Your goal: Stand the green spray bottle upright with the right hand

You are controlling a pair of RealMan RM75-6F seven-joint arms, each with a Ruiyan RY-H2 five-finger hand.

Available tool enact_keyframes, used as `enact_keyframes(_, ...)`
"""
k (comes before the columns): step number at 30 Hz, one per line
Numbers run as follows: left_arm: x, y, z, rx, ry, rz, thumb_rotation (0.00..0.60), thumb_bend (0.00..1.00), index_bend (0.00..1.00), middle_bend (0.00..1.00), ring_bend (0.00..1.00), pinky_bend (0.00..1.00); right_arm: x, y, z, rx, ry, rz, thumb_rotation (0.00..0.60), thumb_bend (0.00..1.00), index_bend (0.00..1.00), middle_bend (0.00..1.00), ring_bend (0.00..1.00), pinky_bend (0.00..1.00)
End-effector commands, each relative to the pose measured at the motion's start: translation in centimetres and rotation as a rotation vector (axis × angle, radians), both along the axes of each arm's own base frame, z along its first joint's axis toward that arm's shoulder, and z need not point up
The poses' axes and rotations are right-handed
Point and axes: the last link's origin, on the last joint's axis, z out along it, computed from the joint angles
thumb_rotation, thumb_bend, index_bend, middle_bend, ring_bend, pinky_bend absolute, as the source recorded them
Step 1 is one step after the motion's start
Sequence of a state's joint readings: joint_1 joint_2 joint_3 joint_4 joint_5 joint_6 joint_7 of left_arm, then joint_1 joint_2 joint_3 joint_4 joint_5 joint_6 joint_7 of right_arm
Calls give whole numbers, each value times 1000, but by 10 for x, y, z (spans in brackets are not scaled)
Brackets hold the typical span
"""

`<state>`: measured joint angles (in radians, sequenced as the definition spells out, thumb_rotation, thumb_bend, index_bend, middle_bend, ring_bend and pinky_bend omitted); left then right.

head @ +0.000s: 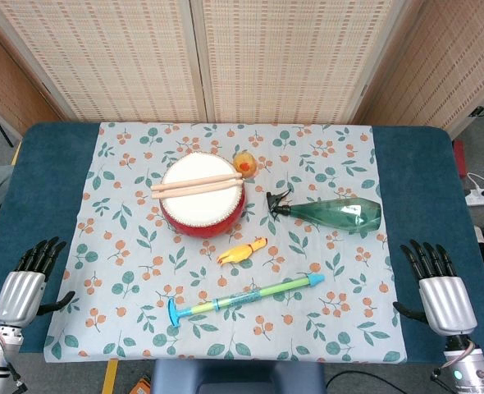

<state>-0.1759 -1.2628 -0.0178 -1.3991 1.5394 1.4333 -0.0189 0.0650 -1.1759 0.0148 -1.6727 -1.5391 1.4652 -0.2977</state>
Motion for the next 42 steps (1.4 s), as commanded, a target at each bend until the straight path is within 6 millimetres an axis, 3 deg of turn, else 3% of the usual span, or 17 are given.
enact_keyframes(1,2,0,0,5,8,-6,600,196,0,0,0,115,3,-3,-1,5,9,4,600,0,33,32,0,0)
enact_keyframes(8,4,-3,1,12,1,-26,600,196,0,0,0,115,17,-7,-2,-9,-4,55,600,0,34,32,0,0)
enact_keyframes(14,0,-3,2,10,1,-22,600,196,0,0,0,114,18,-13,-3,-26,-6,40,600,0,34,32,0,0)
enact_keyframes(25,-3,-7,1,8,1,-14,600,196,0,0,0,114,12,-50,4,-48,-122,38,600,0,53,92,0,4)
enact_keyframes(28,-3,-8,0,6,5,-11,600,197,0,0,0,114,14,-59,6,-65,-150,56,600,0,74,124,0,76)
enact_keyframes(34,0,-9,-2,13,9,-16,600,196,0,0,0,114,16,-100,14,-68,-231,69,600,0,113,166,14,102)
enact_keyframes(40,0,-9,-1,27,4,-21,600,196,0,0,0,114,20,-115,20,-95,-262,102,600,0,136,189,32,113)
enact_keyframes(42,-1,-7,0,45,-6,-28,600,196,0,0,0,114,25,-131,16,-99,-315,121,600,0,167,201,43,122)
